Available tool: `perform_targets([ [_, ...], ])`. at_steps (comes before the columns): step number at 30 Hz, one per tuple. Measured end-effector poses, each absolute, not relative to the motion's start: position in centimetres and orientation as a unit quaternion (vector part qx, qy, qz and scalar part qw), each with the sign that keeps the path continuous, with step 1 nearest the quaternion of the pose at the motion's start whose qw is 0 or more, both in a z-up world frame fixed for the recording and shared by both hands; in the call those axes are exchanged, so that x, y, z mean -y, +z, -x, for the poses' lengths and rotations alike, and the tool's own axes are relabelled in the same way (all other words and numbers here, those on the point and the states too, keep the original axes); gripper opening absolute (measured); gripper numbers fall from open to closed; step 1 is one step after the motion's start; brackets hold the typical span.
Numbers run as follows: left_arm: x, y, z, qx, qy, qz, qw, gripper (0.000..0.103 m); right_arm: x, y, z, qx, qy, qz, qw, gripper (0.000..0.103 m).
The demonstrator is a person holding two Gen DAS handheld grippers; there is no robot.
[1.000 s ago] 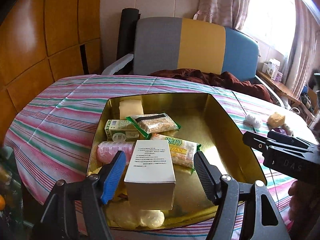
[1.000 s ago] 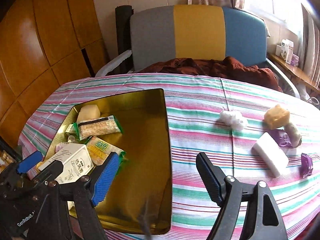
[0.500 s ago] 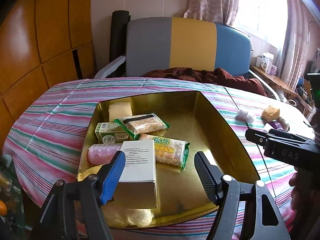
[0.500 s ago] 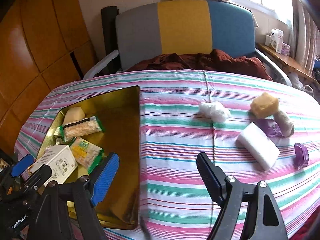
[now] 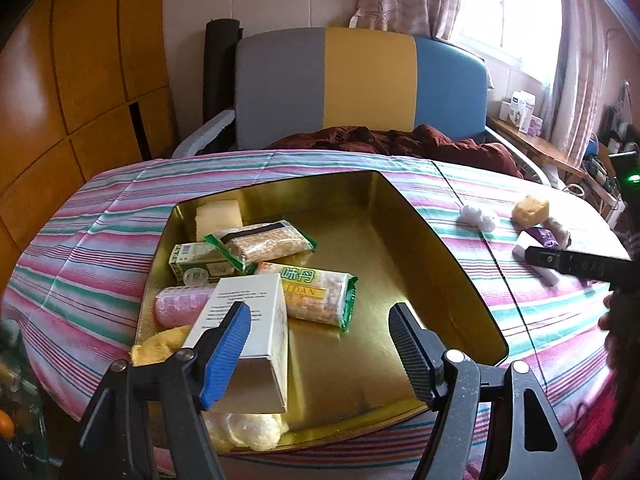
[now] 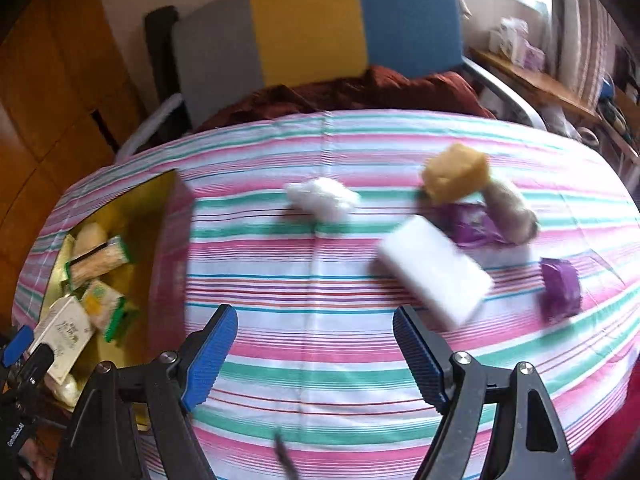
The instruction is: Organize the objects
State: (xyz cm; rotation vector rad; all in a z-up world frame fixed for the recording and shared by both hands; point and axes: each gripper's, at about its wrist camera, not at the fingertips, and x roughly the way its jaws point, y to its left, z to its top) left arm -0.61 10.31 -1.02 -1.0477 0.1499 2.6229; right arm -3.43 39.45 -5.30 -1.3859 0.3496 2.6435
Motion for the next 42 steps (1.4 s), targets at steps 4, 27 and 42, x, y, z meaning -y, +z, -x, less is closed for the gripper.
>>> perform_targets([
  [4, -10.5, -1.2, 0.6, -0.052, 0.914, 0.369, 0.162, 0.072, -43.3, -5.4, 4.4, -0.129, 0.861, 0.485, 0.083, 0.085],
  [27, -12.3, -1.1, 1.0, -0.051, 0.907, 0.373, 0.188, 0.077, -47.6, -11.1, 9.7, -0.047, 0.811, 0.581, 0.051, 0.083],
  [42, -14.1, -0.3, 1.2, -0.057, 0.905, 0.367, 0.209, 0.077, -47.3, -11.4, 9.2, -0.047, 0.809, 0.585, 0.04, 0.071],
])
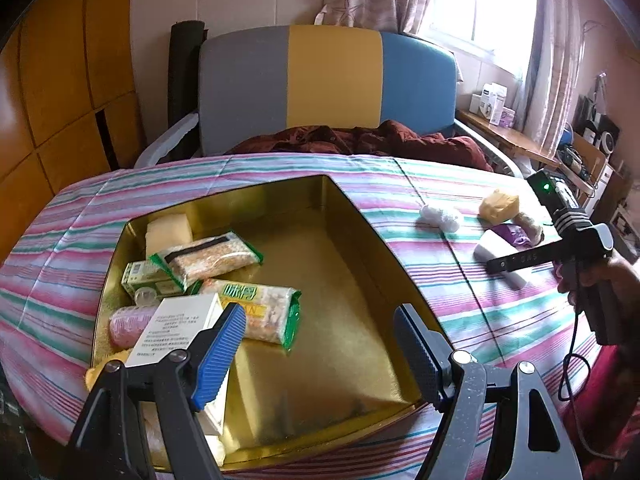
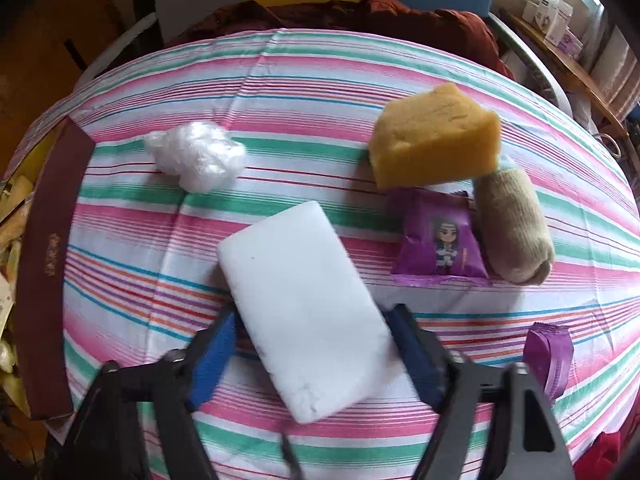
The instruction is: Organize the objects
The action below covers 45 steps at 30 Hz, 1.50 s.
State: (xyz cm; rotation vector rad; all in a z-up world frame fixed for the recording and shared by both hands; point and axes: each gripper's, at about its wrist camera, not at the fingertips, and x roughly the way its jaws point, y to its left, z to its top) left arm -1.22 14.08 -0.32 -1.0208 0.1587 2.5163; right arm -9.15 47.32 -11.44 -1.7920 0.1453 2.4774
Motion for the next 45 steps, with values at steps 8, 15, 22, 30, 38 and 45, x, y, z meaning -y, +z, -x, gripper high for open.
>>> perform_targets([
  [8, -15.5, 0.1, 1.3, -0.064, 0.903, 0.364, 0.22, 0.077, -46.7, -11.5, 9.0, -0.043, 0.807, 0.587, 0.039, 0.07],
  [15, -16.8, 0.4, 1.7, -0.07, 0.898, 0.365, 0.233, 0.077, -47.0, -11.3, 8.7, -0.041, 0.807, 0.588, 0.039, 0.071],
  [22, -18.8, 0.8, 2.9, -0.084, 0.895, 0.363, 0.245, 0.077, -46.3, -11.5, 8.6, -0.035, 0.806, 0.589, 0.04, 0.07],
  [30, -22.7, 1.5, 5.3, -0.101, 0.888, 0.361, 0.268, 0.077, -45.8, -11.2, 8.8, -0.031, 0.806, 0.59, 0.041, 0.07],
  [38, -29.8, 0.6, 9.5, -0.142, 0.864, 0.376, 0.302, 0.077, -46.1, -11.1, 8.8, -0.038, 0.804, 0.592, 0.04, 0.071],
  [45, -35.3, -1.9, 12.7, -0.166, 0.837, 0.409, 0.323, 0.077, -46.3, -11.7, 10.0, -0.037, 0.804, 0.592, 0.038, 0.071],
])
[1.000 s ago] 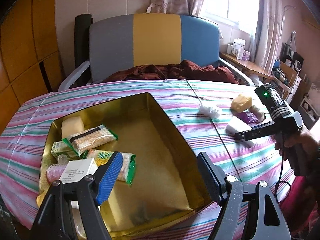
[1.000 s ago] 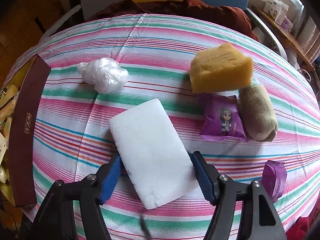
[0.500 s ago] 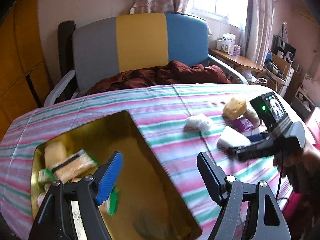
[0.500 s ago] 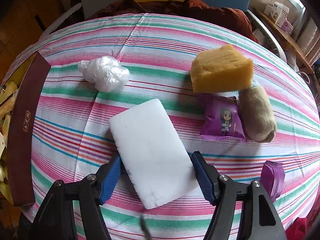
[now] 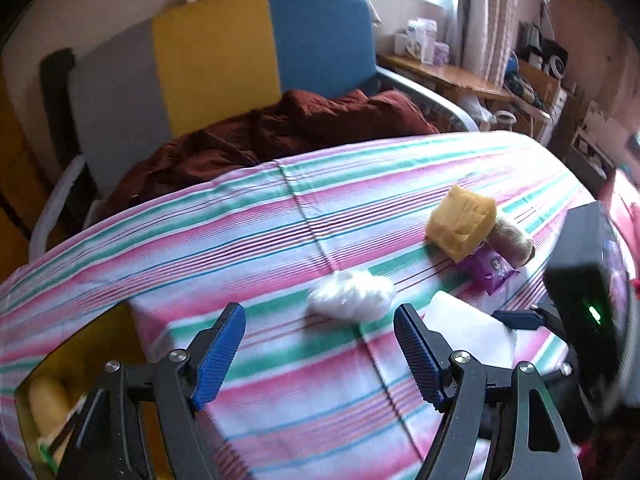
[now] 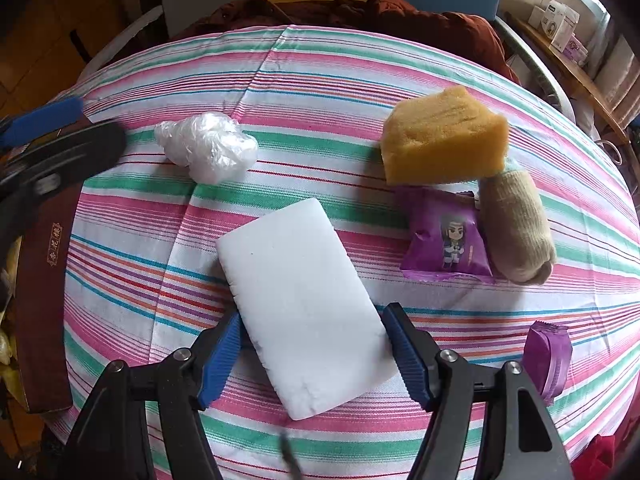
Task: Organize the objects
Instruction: 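Grasp the crumpled white plastic bag with the left gripper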
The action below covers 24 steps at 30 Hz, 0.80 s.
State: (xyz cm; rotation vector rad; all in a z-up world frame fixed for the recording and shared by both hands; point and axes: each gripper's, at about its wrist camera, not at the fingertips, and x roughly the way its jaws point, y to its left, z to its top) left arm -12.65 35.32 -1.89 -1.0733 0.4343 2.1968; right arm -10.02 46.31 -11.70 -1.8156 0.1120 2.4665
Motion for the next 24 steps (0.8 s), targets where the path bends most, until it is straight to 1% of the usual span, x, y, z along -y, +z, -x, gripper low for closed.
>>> perform_targets([
  [9, -40.4, -5.8, 15.6, -0.208, 0.807, 0.447, 0.324, 0.077, -46.5, -11.6, 10.2, -0.036, 0.804, 0.592, 0.038, 0.072],
  [10, -40.7, -6.4, 16.0, -0.213, 0.803, 0.457, 0.316, 0.074, -46.5, -11.6, 10.2, -0.036, 0.804, 0.592, 0.038, 0.072],
  [11, -40.8, -6.9, 16.3, -0.211, 0.796, 0.47, 0.318, 0.067, -46.5, -11.6, 10.3, -0.036, 0.804, 0.592, 0.038, 0.072],
  [12, -40.9, -7.4, 16.4, -0.209, 0.786, 0.485, 0.32, 0.043, -46.3, -11.7, 10.3, -0.035, 0.805, 0.591, 0.037, 0.072],
  [13, -40.9, -7.7, 16.4, -0.21, 0.785, 0.489, 0.319, 0.036, -46.4, -11.7, 10.4, -0.036, 0.805, 0.591, 0.037, 0.072],
  [15, -40.5, -7.6, 16.0, -0.21, 0.789, 0.48, 0.322, 0.035, -46.5, -11.7, 10.5, -0.036, 0.806, 0.59, 0.035, 0.071],
  [18, -39.4, -6.9, 15.3, -0.185, 0.793, 0.478, 0.33, 0.035, -46.6, -11.6, 10.6, -0.034, 0.807, 0.589, 0.034, 0.07],
  [24, -36.0, -2.9, 11.4, -0.158, 0.823, 0.422, 0.346, 0.035, -46.8, -11.5, 10.9, -0.029, 0.811, 0.584, 0.034, 0.068],
])
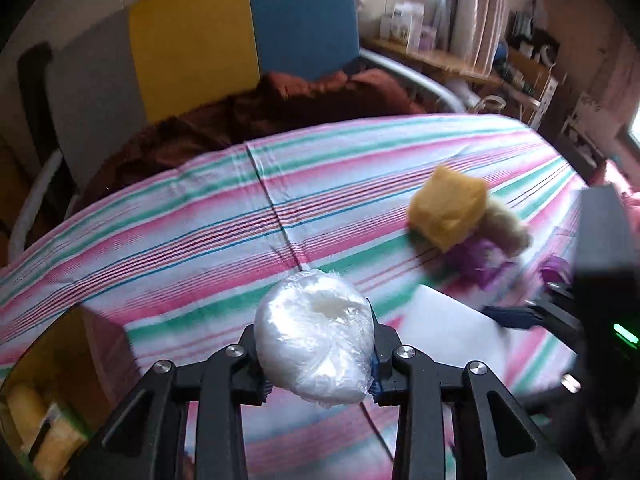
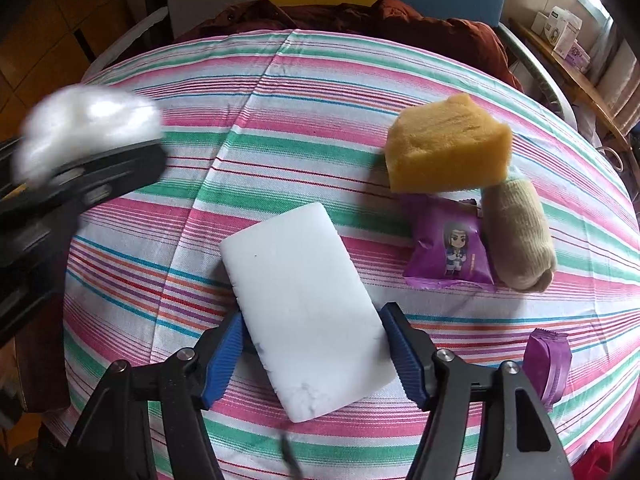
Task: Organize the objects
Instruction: 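Grasp the crumpled white plastic bag with the left gripper, then carry the plastic bag with the left gripper while the right carries the foam block into the tray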
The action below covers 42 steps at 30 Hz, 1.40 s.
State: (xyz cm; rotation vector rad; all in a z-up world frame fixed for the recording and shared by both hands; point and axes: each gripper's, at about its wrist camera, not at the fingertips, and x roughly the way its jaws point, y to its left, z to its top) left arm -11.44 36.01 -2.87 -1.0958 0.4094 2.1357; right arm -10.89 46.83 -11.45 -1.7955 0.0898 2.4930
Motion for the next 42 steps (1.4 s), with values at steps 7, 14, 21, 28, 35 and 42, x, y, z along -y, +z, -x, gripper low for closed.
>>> perform_targets([
  [7, -31.1, 0.0, 7.4, -0.126, 0.852, 0.389, 0.328, 0.036, -46.2, -10.5, 11.1, -0.018, 0.828, 0.561, 0.016, 0.067],
  [14, -25.3, 0.9, 4.4, -0.113, 0.887, 0.358, 0.27, 0.036, -44.6, -9.2, 9.9, 0.003, 0.846, 0.533, 0.001, 0.067],
  [21, -19.7, 1.3, 2.6, -0.096, 0.905, 0.344, 0.233, 0.037, -43.7, -8.7, 9.2, 0.01, 0.856, 0.518, -0.002, 0.067],
  [28, -15.5, 0.5, 2.2, -0.069, 0.911, 0.354, 0.201, 0.037, -42.2, -6.9, 8.2, -0.025, 0.862, 0.506, -0.016, 0.067],
  [35, -12.0, -0.3, 2.8, -0.041, 0.913, 0.363, 0.182, 0.037, -36.4, -4.4, 8.1, -0.044, 0.869, 0.486, -0.078, 0.067],
  [42, -9.1, -0.7, 4.8, -0.006, 0.911, 0.378, 0.166, 0.037, -30.1, -3.3, 10.5, -0.055, 0.865, 0.485, -0.12, 0.067],
])
